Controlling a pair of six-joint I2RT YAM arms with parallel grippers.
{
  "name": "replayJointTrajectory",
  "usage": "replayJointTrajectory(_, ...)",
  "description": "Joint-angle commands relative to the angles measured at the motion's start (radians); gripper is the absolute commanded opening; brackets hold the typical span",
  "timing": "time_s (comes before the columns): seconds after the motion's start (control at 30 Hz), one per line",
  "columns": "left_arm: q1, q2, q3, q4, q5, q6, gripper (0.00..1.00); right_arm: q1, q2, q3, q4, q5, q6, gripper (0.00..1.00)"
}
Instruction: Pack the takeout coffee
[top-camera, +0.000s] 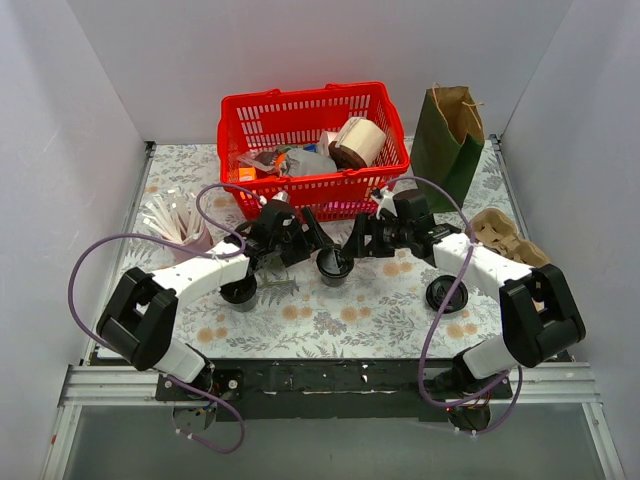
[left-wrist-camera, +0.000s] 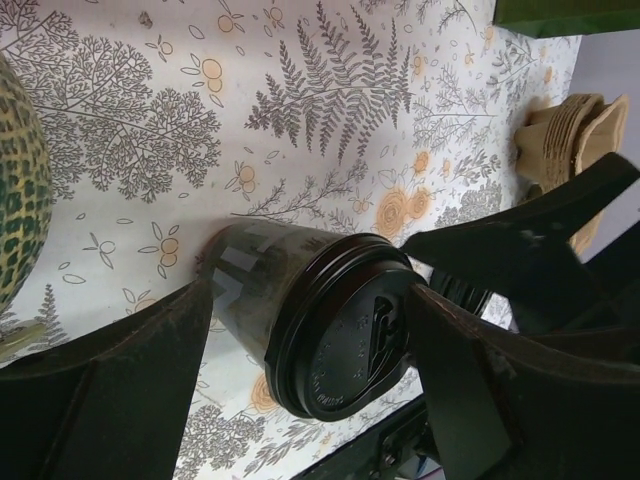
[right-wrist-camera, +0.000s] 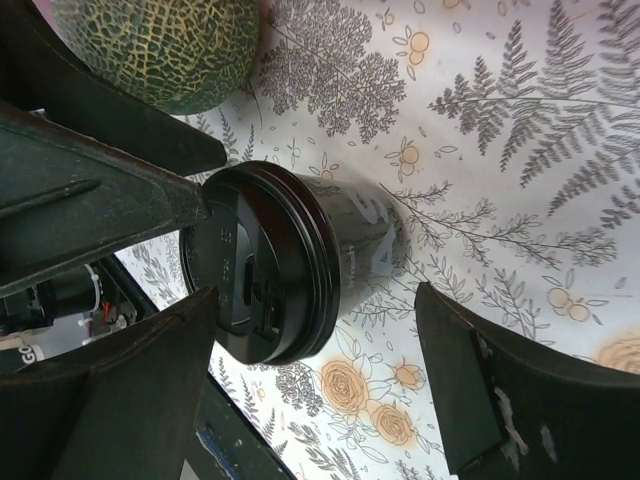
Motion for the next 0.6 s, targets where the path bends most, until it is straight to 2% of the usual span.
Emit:
replayJointTrajectory(0.0,0.008,0.003,-0.012,0.051,0.026,-0.028,0.75,0.020,0.037,0.054,0.067,0.010,0.036,0.85)
replayJointTrajectory(0.2,0.007,0.016,-0.038,0.058,0.044,-0.026,0.70,0.023,0.076,0.023,0.145,0.007,0.101,0.79)
replayJointTrajectory(0.57,0.007,0.034,-0.064,0.066,0.056,-0.035,0.56,0.023,0.102,0.014,0.102,0.048,0.141,0.68)
